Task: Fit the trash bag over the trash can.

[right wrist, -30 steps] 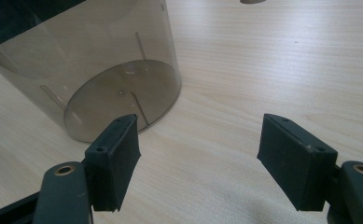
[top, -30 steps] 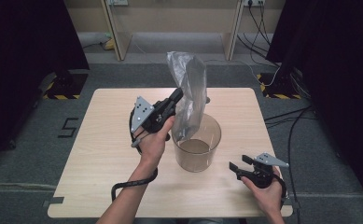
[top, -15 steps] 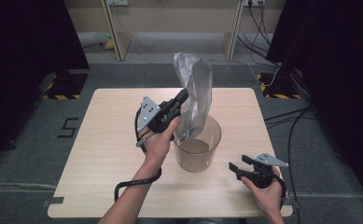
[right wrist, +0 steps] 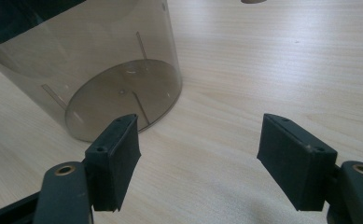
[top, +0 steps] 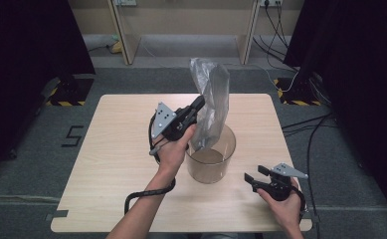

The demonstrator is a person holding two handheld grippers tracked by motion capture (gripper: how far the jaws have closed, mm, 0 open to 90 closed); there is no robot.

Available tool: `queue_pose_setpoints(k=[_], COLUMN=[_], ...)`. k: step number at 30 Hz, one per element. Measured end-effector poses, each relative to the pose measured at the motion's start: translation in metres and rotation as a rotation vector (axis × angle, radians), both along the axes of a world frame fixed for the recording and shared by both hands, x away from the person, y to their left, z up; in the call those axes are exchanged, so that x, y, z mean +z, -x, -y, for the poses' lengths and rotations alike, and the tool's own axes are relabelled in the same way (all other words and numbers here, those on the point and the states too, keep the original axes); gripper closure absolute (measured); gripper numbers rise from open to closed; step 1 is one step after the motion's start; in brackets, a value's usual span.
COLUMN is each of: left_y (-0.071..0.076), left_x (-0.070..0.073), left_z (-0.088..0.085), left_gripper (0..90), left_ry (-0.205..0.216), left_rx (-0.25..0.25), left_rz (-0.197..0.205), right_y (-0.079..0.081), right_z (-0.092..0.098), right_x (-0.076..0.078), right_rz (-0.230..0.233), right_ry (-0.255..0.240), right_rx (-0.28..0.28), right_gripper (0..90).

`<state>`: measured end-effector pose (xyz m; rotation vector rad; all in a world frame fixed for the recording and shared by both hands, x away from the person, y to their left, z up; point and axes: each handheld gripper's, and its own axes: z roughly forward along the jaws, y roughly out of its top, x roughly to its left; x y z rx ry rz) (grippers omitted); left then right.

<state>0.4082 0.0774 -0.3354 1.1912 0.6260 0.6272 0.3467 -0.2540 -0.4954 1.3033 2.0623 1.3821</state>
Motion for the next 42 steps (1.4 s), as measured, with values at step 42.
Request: queue_pose_setpoints(k=[42], left_y=[-0.008], left_x=[-0.011], left_z=[0.004], left_gripper=[90.0], left_ry=[-0.084], left_rx=[-0.008], left_rz=[-0.065], right_y=[0.0], right_z=[-0.001], right_x=[0.0], right_rz=[0.001], right_ry=[0.0], right_rx=[0.004], right_gripper=[29.4])
